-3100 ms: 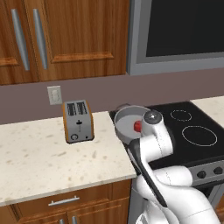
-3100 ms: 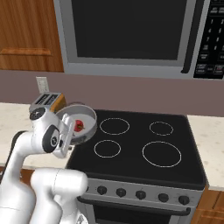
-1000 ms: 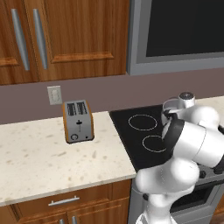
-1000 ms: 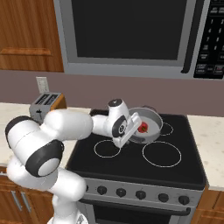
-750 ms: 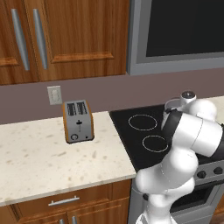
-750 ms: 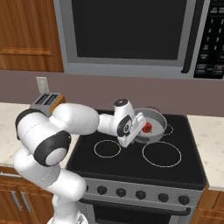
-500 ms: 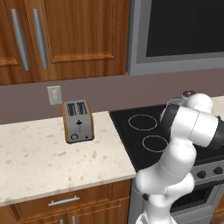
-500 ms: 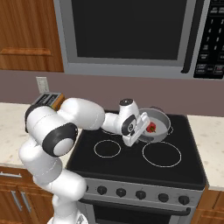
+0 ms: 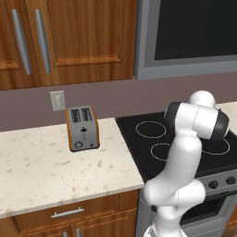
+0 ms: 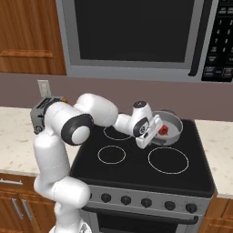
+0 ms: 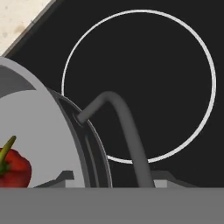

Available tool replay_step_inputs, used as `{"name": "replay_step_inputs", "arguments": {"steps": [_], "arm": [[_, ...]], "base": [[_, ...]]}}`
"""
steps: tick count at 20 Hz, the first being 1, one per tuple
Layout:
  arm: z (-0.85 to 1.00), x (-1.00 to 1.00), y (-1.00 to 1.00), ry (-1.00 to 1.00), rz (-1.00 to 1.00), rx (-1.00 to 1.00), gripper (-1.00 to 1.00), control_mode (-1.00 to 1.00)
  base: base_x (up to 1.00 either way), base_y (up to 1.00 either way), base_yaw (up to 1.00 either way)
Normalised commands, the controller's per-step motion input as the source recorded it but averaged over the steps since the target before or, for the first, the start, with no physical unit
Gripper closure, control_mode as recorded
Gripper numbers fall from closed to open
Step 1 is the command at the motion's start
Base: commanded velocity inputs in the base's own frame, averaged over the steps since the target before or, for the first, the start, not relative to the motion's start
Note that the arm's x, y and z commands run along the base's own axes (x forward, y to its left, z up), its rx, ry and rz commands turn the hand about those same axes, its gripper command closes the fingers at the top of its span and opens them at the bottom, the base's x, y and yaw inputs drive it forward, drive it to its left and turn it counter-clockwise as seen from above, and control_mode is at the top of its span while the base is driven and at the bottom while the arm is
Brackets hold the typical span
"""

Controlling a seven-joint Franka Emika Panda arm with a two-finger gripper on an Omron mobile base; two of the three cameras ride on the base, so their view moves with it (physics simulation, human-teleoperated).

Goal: Turn on the sink faucet. Then move the bell pepper from the counter to the sink. Turn off the sink. Move the vegetable from the sink to the pot next to the stove. Finally move the pot to the rear right burner.

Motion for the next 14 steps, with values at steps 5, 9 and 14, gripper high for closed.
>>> {"name": "replay_step_inputs", "arguments": {"steps": [5,9,14], "arm": [[-0.18,0.41,-0.16,0.0,0.0,0.0,1.0,-1.0],[-0.19,0.4,-0.1,0.01,0.0,0.0,1.0,-1.0],[-0.2,0.34,-0.11,0.02,0.0,0.0,1.0,-1.0]], "base": [[0.0,0.0,0.0],[0.0,0.0,0.0],[0.0,0.0,0.0]]}}
